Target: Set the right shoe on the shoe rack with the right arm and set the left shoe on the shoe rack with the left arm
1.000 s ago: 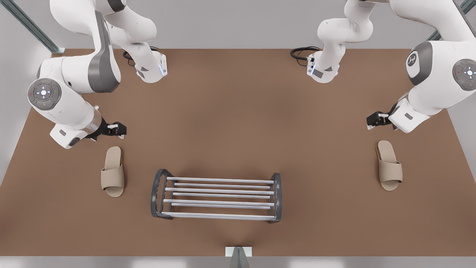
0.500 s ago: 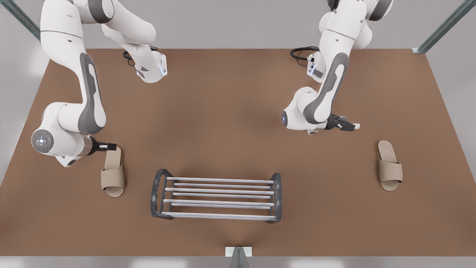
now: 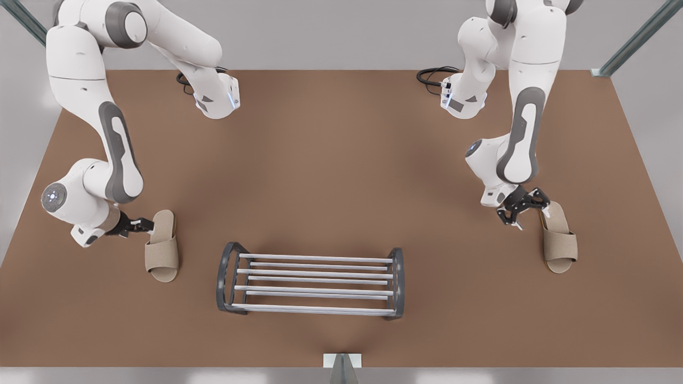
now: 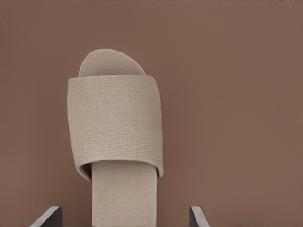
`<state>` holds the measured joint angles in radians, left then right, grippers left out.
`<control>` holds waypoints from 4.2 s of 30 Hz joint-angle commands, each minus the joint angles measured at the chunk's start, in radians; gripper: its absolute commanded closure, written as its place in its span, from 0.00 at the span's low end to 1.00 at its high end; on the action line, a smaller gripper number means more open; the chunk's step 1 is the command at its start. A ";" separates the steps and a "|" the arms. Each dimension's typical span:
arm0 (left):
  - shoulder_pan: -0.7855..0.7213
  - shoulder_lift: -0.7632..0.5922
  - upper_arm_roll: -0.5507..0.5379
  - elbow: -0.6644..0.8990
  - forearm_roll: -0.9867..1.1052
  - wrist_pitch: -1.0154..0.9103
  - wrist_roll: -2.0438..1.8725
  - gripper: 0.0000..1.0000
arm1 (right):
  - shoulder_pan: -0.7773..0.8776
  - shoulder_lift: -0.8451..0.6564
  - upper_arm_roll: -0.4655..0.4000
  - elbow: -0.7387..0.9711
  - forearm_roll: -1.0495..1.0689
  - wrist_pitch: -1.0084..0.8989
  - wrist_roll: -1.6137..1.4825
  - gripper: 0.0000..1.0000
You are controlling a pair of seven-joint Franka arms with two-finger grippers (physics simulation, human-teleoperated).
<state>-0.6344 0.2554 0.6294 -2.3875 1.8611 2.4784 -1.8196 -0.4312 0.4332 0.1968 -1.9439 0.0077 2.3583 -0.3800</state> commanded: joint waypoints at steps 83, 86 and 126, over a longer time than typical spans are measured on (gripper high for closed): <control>0.441 0.438 -0.145 0.476 0.810 0.392 -1.850 0.41 | -0.264 0.029 0.394 0.091 0.048 0.363 -0.395 0.79; 0.427 0.433 -0.145 0.476 0.813 0.392 -1.850 0.73 | -0.238 0.006 0.394 0.198 0.048 0.197 -0.366 0.79; 0.299 0.203 -0.901 1.027 0.837 0.996 -1.954 0.79 | 0.841 0.168 0.033 0.892 -0.644 -0.568 1.457 0.79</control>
<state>-0.3299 0.4536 -0.2709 -1.3674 2.7000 3.4818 -2.8973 0.4067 0.5991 0.2336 -1.0564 -0.6050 1.8024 0.6142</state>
